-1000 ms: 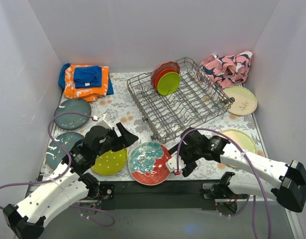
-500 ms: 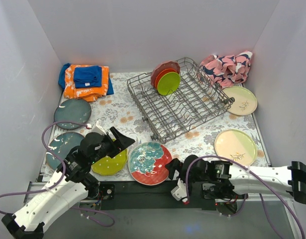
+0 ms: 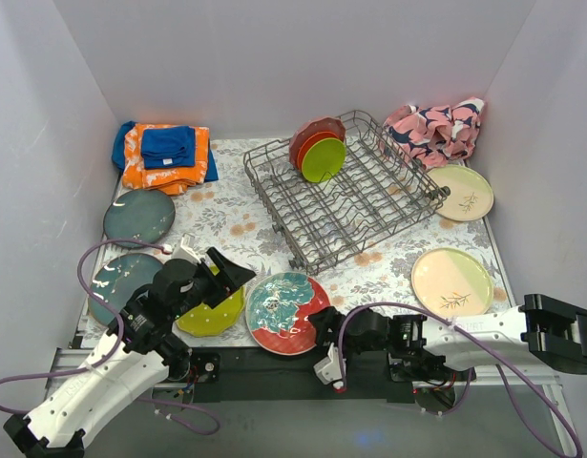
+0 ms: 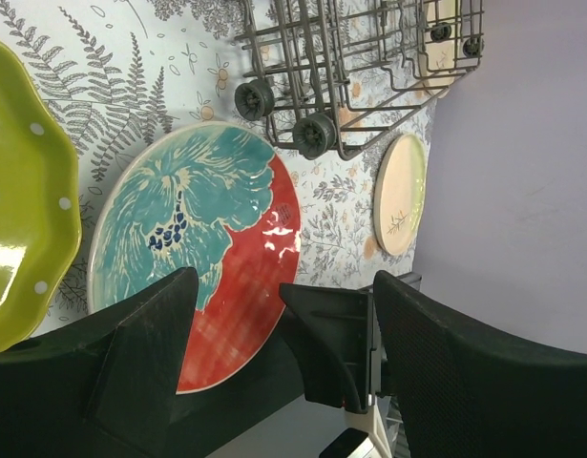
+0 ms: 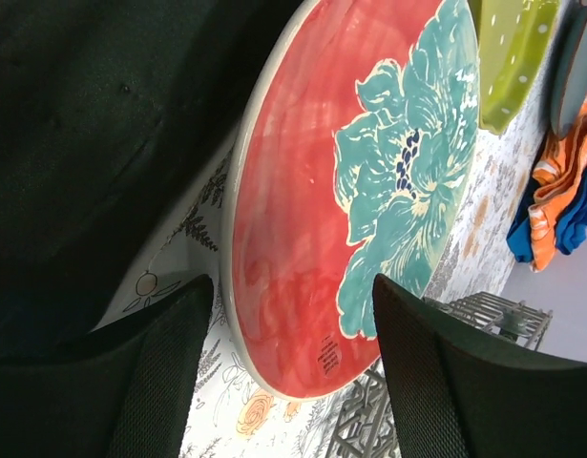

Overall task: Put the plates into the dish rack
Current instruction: Grab a plate with the right arm

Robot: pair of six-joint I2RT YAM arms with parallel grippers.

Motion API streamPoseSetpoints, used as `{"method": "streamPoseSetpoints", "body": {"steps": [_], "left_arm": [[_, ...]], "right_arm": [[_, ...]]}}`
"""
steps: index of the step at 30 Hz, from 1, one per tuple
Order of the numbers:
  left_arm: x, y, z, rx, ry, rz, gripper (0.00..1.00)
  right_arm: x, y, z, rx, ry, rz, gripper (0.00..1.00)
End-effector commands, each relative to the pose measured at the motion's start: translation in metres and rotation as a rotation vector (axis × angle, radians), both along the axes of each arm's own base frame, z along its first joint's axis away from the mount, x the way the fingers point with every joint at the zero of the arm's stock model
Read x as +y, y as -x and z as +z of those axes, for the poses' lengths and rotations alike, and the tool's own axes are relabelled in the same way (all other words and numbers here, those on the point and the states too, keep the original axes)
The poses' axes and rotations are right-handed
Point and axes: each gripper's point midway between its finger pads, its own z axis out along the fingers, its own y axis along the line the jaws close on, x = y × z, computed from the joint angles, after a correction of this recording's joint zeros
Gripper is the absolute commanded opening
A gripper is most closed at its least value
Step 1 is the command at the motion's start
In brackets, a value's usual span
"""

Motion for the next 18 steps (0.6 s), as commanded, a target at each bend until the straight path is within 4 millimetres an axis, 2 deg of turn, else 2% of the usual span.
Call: {"method": "streamPoseSetpoints", "body": {"steps": [1,6,11,18], "left_arm": [[0.004,-0.001,-0.011,0.029,-0.003,0.030,0.72],[0.002,0.001,-0.016,0.050,0.002,0.027,0.72],[0.003,0.002,-0.020,0.057,0.004,0.034,0.72],[0.005,0.004,-0.023,0.068,0.006,0.037,0.72]], "right_arm": [[-0.008,0.005,-0.017,-0.008,0.001,0.017,0.73],[-0.009,0.010,-0.022,0.002,-0.009,0.044,0.56],[-0.020,0.019,-0.037,0.010,0.013,0.077,0.44],[-0.024,0.022,-0.042,0.010,0.009,0.091,0.24]]}}
